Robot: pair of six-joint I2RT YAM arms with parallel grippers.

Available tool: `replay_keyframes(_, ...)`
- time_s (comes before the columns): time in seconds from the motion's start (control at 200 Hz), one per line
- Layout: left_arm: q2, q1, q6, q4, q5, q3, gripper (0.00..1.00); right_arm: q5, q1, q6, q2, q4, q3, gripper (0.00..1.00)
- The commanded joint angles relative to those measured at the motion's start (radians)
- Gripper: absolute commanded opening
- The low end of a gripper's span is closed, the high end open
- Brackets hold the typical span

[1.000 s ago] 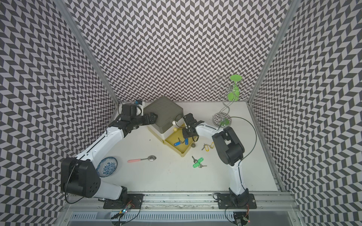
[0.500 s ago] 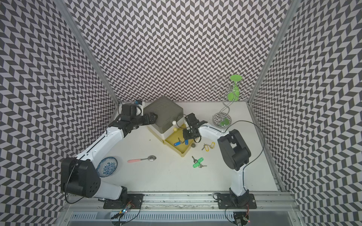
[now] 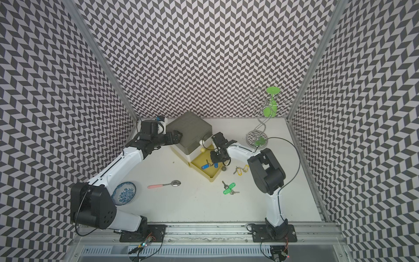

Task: Take the keys out of the drawer
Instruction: Pick up the key from the drawer, then place the key at the center of the board.

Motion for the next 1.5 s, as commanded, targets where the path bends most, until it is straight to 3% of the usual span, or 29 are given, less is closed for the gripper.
replay_keyframes(0.0, 0.057, -0.002, 0.056, -0.164, -0.01, -0.057, 1.0, 0.05, 0.004, 0.002, 0.042, -0.025, 0.028, 0.34)
replay_keyframes(0.28, 0.059, -0.003, 0.057, -0.16, -0.007, -0.061, 1.0, 0.085, 0.004, 0.005, 0.032, -0.032, 0.027, 0.11)
replay_keyframes(0.361, 0.061, -0.003, 0.056, -0.162, -0.006, -0.058, 1.0, 0.093, 0.004, 0.004, 0.013, -0.033, 0.026, 0.0)
replay_keyframes(0.871, 0.078, -0.002, 0.059, -0.168, -0.007, -0.036, 1.0, 0.033, 0.004, 0.059, -0.4, -0.058, -0.06, 0.0)
replay_keyframes(1.072, 0.069, -0.003, 0.06, -0.164, -0.013, -0.044, 1.0, -0.119, 0.034, 0.12, -0.573, -0.056, -0.258, 0.0)
replay_keyframes(1.492, 0.051, -0.002, 0.06, -0.168, -0.014, -0.075, 1.0, -0.225, 0.223, 0.143, -0.783, 0.02, -0.651, 0.0)
